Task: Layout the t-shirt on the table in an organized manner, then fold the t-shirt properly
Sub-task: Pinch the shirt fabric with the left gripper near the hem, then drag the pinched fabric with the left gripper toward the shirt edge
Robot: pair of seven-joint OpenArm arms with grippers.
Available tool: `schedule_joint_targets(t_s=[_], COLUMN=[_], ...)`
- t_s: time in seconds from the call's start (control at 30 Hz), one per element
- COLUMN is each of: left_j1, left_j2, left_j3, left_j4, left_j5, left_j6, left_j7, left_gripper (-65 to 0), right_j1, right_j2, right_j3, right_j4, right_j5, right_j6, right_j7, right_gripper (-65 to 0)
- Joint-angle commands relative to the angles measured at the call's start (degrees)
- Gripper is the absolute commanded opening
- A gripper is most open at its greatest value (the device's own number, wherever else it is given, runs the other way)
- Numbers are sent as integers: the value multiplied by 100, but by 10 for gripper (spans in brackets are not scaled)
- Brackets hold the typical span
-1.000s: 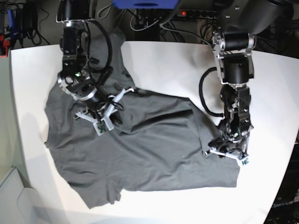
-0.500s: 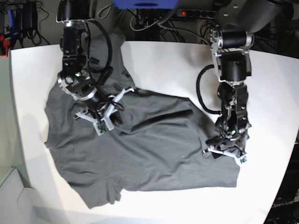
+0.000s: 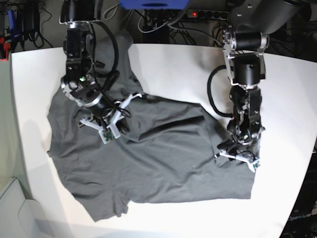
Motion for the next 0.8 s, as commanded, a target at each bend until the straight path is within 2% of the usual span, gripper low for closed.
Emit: schedule_joint_targets(t_s=[0.0, 0.27, 0.47, 0.63, 0.77], left_j1=[-179, -179, -153, -38, 261], left_j2=[-18, -18, -18, -18, 149], left_j3=[19, 19, 11, -7, 11], left_j4=[105, 105, 105, 316, 1142], left_j5=[6, 6, 6, -3, -3], left_j6=[-26, -26, -35, -35, -35], left_j7=[-125, -125, -134, -134, -81], left_gripper=[-408, -412, -554, -563, -564], right_j1=[79, 88, 88, 88, 88], right_j2=[2, 2, 2, 2, 2], right_j3=[-14, -5, -5, -5, -5], right_j4=[122, 131, 131, 131, 131], right_j5=[73, 73, 73, 73, 73], right_j6=[23, 23, 23, 23, 23], right_j7=[158, -88, -88, -88, -88], right_gripper=[-650, -650, -650, -650, -650])
